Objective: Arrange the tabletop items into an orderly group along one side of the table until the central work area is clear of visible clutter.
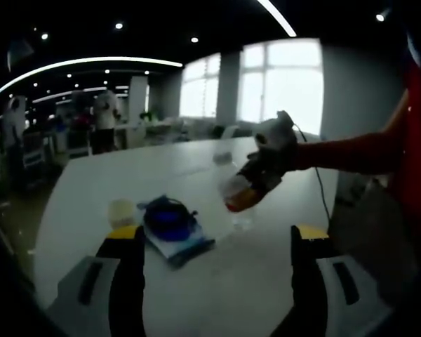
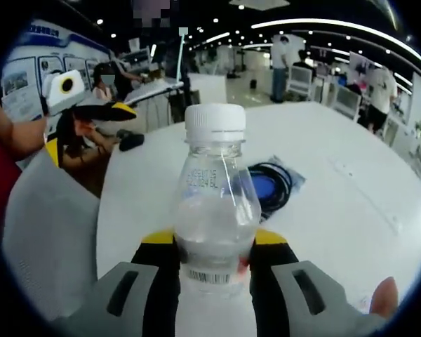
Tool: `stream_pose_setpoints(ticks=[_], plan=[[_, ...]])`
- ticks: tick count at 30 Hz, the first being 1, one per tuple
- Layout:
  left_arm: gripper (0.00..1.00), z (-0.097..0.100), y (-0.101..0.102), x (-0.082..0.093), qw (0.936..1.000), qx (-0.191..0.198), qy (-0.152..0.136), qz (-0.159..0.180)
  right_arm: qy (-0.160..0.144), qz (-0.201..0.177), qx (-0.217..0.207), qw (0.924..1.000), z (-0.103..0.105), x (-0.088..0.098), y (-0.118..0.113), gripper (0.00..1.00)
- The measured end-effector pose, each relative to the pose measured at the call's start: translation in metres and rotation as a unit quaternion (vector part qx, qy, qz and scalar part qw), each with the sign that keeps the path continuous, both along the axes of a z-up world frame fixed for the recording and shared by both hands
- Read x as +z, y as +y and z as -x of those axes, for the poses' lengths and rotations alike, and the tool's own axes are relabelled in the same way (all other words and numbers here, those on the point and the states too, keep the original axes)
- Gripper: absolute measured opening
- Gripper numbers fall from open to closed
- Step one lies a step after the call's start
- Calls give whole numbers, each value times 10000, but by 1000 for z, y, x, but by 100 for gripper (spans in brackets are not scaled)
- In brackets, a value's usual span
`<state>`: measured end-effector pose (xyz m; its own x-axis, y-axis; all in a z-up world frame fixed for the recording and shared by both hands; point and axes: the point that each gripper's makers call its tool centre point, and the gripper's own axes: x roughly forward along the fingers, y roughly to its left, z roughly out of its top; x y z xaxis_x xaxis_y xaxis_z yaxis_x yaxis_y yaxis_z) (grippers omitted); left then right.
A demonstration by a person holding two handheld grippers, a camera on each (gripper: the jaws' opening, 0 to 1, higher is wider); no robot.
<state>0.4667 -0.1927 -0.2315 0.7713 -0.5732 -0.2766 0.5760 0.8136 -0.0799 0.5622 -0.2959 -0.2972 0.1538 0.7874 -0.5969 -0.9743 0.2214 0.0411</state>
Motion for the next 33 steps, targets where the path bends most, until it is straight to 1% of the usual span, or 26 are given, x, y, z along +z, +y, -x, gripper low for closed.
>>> stream_pose_setpoints(ticks=[3, 6, 7, 9, 10, 11, 14, 18, 22, 25, 26, 28, 30, 33], plan=[[83, -2, 1, 4, 10000, -19, -32, -12, -15, -121, 166, 9998, 8, 9, 9, 37], [83, -3, 1, 8, 10000, -45, -64, -5, 57, -381, 384, 9985, 20, 22, 20, 37], [83, -3, 1, 10, 9999, -70, -79, 17, 63, -417, 424, 9982, 22, 24, 22, 37], [82, -3, 1, 13, 9999, -108, -84, 38, 102, -593, 664, 9960, 33, 34, 30, 37], [82, -4, 1, 15, 9998, -135, -108, 43, 104, -619, 717, 9954, 36, 36, 32, 37], [82, -4, 1, 17, 9998, -151, -119, 51, 99, -683, 859, 9939, 43, 41, 36, 37], [82, -4, -1, 27, 9993, -257, -199, 182, 85, -759, 1141, 9905, 58, 50, 45, 37], [81, -1, -8, 37, 9982, -457, -302, 239, 62, -855, 1472, 9854, 76, 63, 55, 37], [82, 5, -19, 50, 9951, -782, -443, 418, 73, -938, 1753, 9800, 93, 72, 63, 37], [81, 11, -28, 61, 9915, -1008, -523, 637, 91, -993, 1987, 9750, 106, 78, 67, 37], [81, 12, -31, 67, 9897, -1077, -598, 732, 98, -995, 2022, 9742, 109, 79, 68, 37], [80, 14, -34, 75, 9871, -1167, -644, 887, 99, -1007, 2157, 9712, 116, 81, 69, 37], [79, 15, -37, 79, 9856, -1219, -673, 957, 125, -1038, 2247, 9688, 122, 84, 71, 37], [75, 18, -43, 84, 9827, -1348, -731, 1034, 133, -1081, 2421, 9641, 132, 88, 73, 37]])
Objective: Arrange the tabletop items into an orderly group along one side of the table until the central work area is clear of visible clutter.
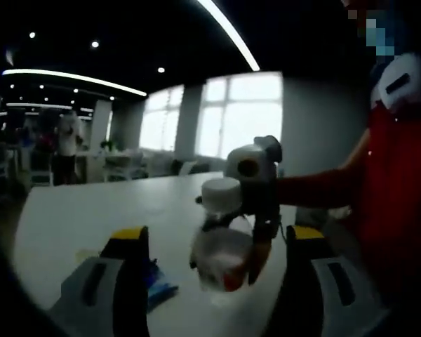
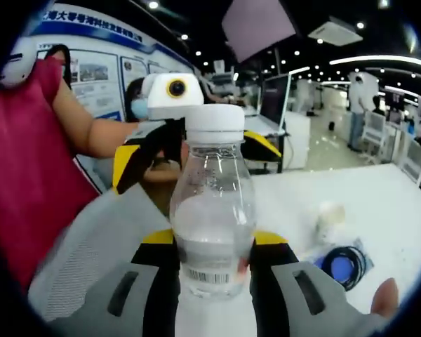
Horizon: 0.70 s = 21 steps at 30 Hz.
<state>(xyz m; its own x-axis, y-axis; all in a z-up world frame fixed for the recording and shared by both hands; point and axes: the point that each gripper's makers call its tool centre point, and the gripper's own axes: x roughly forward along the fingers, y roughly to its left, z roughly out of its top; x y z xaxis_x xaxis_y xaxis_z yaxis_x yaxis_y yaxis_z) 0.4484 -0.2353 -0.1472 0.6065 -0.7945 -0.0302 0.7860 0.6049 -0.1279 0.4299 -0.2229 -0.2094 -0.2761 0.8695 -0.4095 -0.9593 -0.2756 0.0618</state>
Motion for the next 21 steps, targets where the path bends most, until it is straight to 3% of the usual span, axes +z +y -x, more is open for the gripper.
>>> stream_pose_setpoints(ticks=[9, 21], plan=[[63, 11, -17, 5, 9991, -419, -78, 61, -18, -66, 373, 9993, 19, 7, 5, 37], [42, 18, -23, 9, 9973, -725, -43, 114, 15, -136, 632, 9979, 29, 12, 5, 37]])
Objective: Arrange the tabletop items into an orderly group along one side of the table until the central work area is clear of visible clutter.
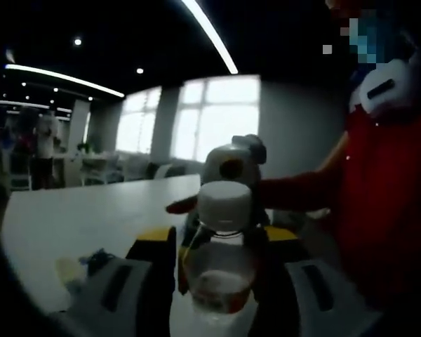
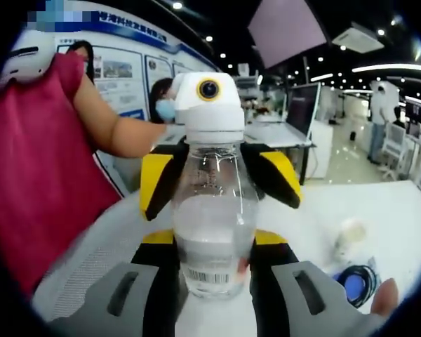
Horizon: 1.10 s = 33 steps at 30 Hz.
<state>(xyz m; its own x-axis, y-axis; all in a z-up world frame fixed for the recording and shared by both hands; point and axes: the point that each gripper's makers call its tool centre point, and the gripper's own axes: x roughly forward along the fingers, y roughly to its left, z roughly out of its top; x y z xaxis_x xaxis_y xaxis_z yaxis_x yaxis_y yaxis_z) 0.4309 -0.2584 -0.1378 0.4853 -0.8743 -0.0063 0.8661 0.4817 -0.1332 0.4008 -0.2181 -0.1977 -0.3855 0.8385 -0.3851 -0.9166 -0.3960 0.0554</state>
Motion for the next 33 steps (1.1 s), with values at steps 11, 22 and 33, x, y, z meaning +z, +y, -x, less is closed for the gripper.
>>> stream_pose_setpoints(ticks=[11, 22, 33], plan=[[39, 2, -4, 3, 9999, -101, -35, 56, 39, -11, 54, 10000, 2, 1, -3, 38], [35, -2, -6, 5, 10000, 9, 62, -2, 171, 15, 30, 9998, -1, 1, -5, 39], [31, -9, -9, 8, 9997, 159, 195, -4, 145, 41, -71, 9999, -6, 1, -8, 39]])
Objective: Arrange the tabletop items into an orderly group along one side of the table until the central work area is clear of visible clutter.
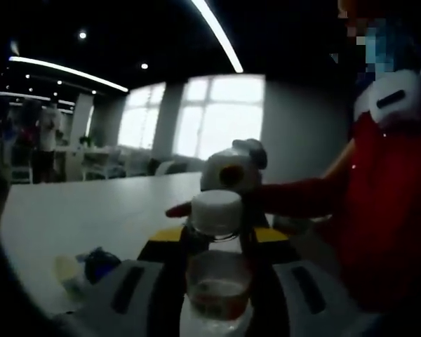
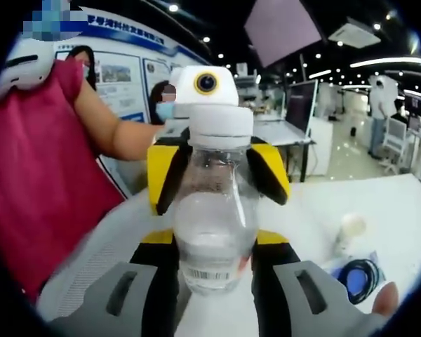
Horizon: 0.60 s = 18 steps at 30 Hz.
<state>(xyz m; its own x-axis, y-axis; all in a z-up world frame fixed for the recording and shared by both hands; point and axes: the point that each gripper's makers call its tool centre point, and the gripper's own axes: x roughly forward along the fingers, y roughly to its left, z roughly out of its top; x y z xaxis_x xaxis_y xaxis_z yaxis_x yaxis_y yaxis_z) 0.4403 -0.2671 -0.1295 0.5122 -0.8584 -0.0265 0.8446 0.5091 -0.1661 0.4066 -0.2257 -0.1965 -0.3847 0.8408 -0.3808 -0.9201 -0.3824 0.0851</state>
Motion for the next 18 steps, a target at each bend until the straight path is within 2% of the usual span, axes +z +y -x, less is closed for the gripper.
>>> stream_pose_setpoints(ticks=[11, 12, 13, 15, 18], plan=[[29, -3, 0, -2, 10000, 75, -26, -42, -158, 48, -59, 9998, -4, -3, -2, 38], [30, -3, -1, -1, 10000, 64, -56, -37, -163, 46, -45, 9998, -4, -3, -2, 37], [31, -2, -2, 1, 9997, 30, -234, -57, -173, 37, -32, 9998, -3, -2, -3, 37], [32, -2, -2, 0, 9999, 42, -143, -54, -117, 33, -20, 9999, -3, -1, -4, 37], [33, -2, -2, 2, 9998, 32, -187, -62, -153, -7, -22, 9999, -4, 0, -4, 36]])
